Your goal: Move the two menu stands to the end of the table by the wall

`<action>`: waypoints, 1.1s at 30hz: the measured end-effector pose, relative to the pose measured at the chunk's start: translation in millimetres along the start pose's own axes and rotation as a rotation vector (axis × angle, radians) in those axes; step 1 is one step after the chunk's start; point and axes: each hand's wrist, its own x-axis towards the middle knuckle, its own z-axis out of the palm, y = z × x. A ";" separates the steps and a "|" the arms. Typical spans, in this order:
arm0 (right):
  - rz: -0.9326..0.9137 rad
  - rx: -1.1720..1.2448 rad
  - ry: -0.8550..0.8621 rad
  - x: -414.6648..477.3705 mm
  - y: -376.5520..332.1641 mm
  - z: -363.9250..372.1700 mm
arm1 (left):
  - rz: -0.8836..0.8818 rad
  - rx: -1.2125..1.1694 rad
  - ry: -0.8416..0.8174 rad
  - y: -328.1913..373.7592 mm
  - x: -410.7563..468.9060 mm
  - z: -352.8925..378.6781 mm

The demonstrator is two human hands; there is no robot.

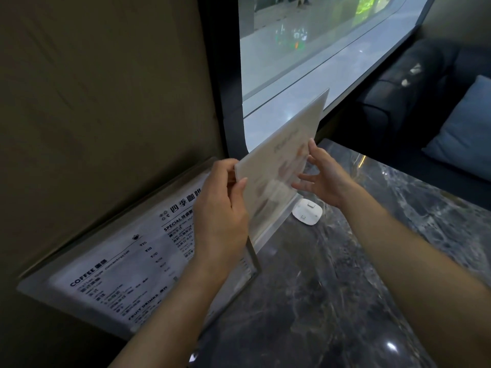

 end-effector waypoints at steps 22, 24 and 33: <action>0.009 -0.174 0.021 8.2 -2.7 0.6 | 0.152 0.085 0.023 -0.3 13.9 -5.2; 0.011 -0.183 0.018 7.3 -3.3 0.9 | 0.173 0.135 0.026 0.9 13.0 -5.7; -0.047 -0.249 0.002 -4.1 -9.3 5.2 | 0.218 0.212 0.014 0.8 12.9 -9.3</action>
